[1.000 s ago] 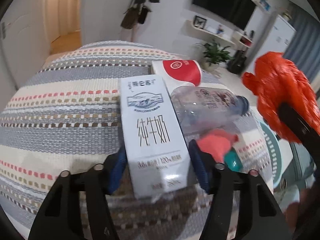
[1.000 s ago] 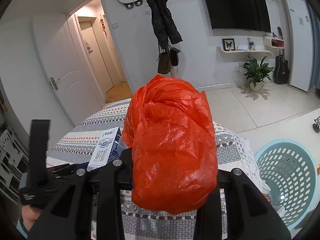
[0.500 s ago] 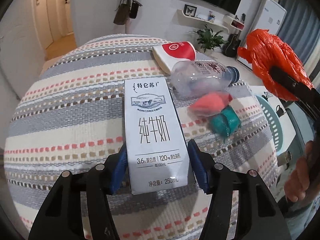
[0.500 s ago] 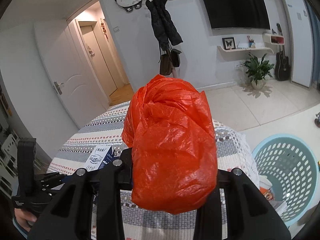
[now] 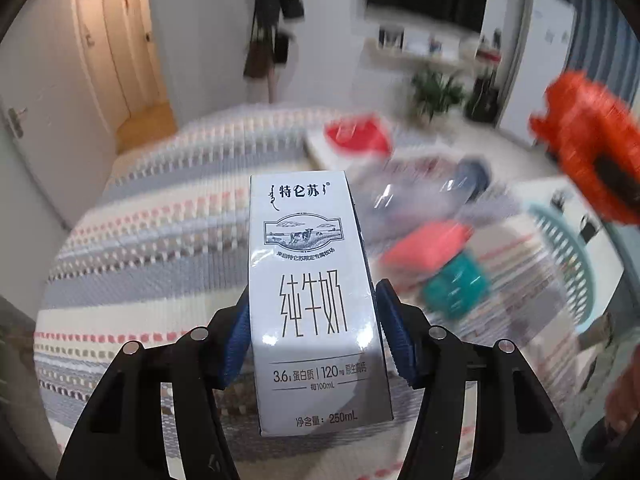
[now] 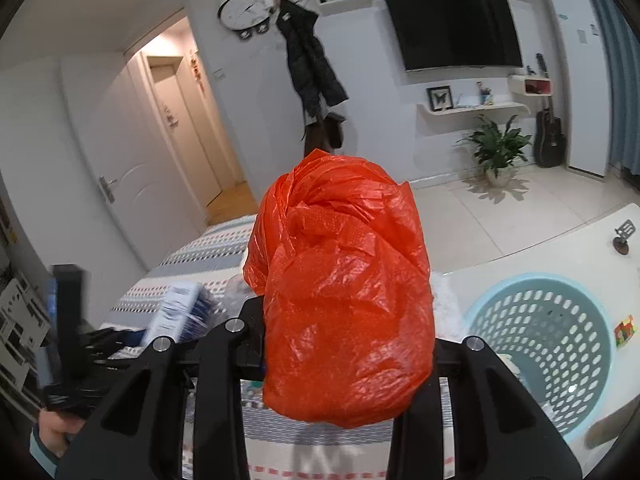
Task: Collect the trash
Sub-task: 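Carry the red bag and milk carton over the blue basket and open both tools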
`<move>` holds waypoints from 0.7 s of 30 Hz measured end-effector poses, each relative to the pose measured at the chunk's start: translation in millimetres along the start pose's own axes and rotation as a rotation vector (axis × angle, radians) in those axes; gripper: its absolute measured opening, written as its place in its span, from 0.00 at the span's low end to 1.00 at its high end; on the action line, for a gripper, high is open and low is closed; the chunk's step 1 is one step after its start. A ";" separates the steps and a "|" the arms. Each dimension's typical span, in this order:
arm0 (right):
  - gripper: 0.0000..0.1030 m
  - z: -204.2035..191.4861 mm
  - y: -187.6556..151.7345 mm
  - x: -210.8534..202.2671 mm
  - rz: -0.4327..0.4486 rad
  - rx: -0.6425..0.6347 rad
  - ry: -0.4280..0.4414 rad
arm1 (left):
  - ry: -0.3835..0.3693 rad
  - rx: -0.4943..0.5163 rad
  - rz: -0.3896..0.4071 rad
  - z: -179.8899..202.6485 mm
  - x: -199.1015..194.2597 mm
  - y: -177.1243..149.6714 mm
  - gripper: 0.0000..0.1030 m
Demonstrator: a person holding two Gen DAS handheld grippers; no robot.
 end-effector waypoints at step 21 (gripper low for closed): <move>0.29 149.5 -12.4 -119.0 0.116 0.205 -0.293 | -0.334 0.122 0.341 165.0 -101.0 41.5 0.56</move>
Point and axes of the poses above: each gripper's, at about its wrist camera, not at the fingertips, and x roughly the way its jaws point, z to its right, y to its top, the point moved 1 cm from there along x, roughly the way its jaws point, and after that the axes turned 11 degrees about y, right-handed, at the moved point
